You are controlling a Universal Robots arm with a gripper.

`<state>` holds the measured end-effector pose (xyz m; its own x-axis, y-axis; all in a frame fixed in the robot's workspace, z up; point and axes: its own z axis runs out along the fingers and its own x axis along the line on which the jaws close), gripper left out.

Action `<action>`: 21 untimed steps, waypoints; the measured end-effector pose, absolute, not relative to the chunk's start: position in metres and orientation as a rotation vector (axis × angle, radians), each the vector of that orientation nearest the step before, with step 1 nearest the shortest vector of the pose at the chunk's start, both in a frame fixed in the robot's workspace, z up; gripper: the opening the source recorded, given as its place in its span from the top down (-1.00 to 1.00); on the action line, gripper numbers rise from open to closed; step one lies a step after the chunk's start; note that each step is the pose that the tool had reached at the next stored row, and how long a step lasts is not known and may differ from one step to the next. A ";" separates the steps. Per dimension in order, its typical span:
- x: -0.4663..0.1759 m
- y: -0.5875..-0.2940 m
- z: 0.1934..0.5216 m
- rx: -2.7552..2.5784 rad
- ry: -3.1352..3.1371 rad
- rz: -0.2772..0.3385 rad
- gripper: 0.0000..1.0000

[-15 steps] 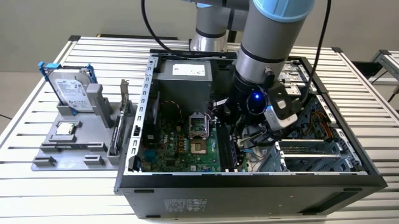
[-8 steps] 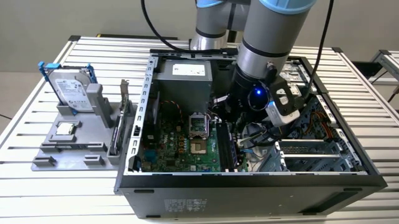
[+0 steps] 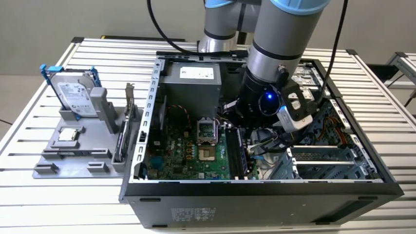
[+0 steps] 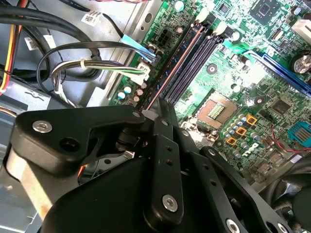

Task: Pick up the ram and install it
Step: 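Press down the ram until it locks into place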

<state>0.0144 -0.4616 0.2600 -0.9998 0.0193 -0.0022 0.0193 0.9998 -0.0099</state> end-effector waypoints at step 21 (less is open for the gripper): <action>0.014 -0.460 0.259 -0.106 3.137 -0.018 1.00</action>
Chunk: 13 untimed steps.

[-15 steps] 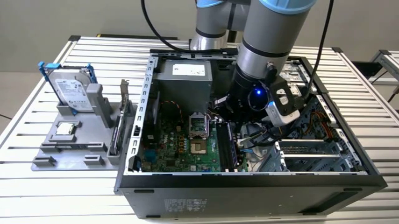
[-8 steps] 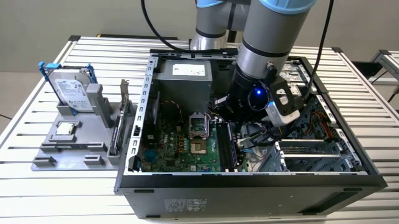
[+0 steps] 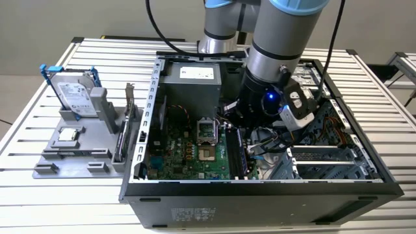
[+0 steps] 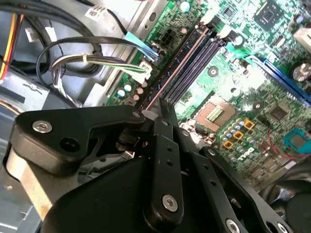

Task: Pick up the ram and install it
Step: 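Press down the ram until it locks into place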

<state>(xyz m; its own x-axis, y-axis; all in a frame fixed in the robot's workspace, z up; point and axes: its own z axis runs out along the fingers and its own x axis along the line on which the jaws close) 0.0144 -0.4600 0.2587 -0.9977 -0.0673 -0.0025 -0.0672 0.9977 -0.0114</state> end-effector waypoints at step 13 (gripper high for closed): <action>0.014 -0.458 0.254 -0.424 3.109 -0.017 1.00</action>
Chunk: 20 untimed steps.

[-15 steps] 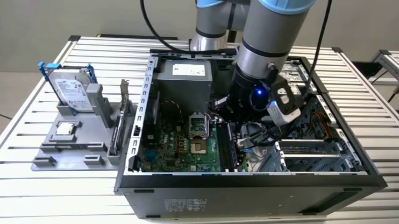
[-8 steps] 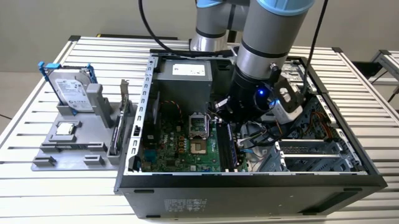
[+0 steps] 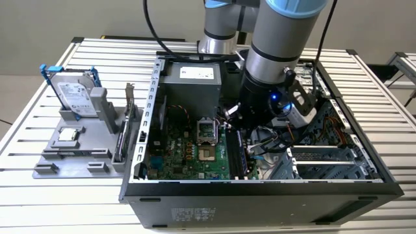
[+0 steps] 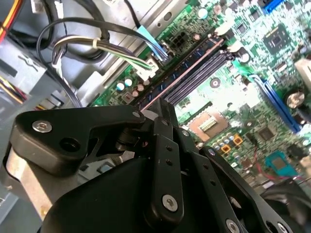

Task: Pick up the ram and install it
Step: 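Press down the ram until it locks into place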

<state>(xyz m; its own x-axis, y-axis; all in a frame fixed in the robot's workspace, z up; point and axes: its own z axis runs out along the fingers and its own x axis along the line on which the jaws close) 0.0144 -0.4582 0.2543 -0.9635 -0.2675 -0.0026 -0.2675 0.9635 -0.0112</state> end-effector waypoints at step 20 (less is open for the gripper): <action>0.014 -0.458 0.252 -0.959 2.985 -0.015 1.00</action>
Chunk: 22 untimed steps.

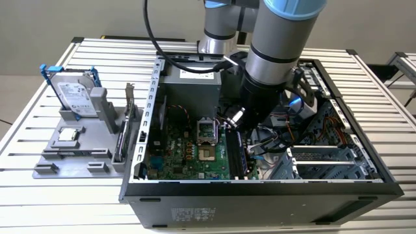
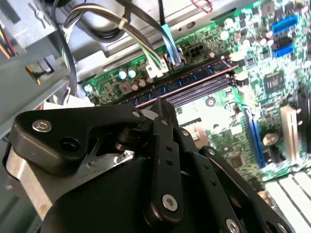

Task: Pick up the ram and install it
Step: 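Press down the ram until it locks into place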

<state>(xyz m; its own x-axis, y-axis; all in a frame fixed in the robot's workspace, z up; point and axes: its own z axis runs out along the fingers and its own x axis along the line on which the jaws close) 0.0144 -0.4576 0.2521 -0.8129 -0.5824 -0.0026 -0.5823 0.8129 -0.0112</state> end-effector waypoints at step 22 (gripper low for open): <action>0.014 -0.456 0.248 -1.487 2.759 -0.013 1.00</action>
